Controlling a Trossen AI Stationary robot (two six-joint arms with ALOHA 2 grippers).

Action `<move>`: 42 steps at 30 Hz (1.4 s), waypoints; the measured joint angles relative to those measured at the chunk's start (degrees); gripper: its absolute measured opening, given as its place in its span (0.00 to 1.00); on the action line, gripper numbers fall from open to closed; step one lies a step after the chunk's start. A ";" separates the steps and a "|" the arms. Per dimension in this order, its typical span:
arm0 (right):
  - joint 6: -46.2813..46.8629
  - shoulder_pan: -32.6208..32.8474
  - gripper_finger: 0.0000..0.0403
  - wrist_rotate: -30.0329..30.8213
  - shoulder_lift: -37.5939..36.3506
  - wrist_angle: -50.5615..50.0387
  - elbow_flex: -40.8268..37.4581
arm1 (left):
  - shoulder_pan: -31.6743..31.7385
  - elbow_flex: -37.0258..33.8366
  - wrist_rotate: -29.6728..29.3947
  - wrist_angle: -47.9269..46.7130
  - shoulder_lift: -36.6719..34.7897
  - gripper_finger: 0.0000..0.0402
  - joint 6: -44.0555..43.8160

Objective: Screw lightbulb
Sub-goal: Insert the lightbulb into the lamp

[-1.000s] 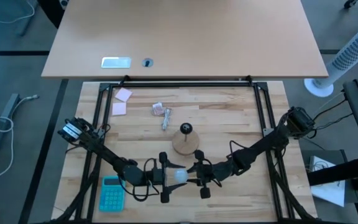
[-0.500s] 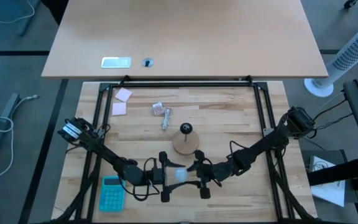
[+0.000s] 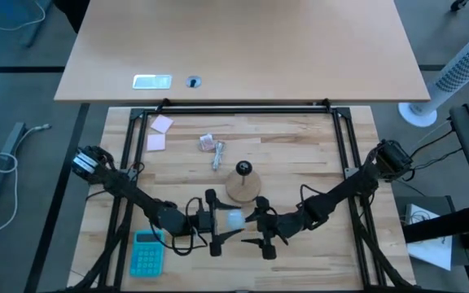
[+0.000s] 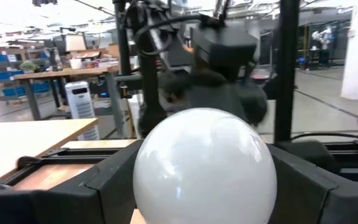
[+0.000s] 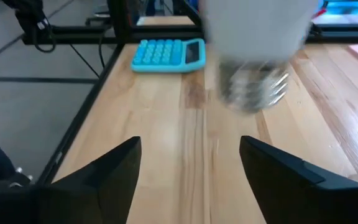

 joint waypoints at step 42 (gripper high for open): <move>4.43 -6.79 0.66 1.84 -16.00 -1.92 -19.15 | 23.73 9.27 6.15 -26.83 -10.73 0.69 -9.67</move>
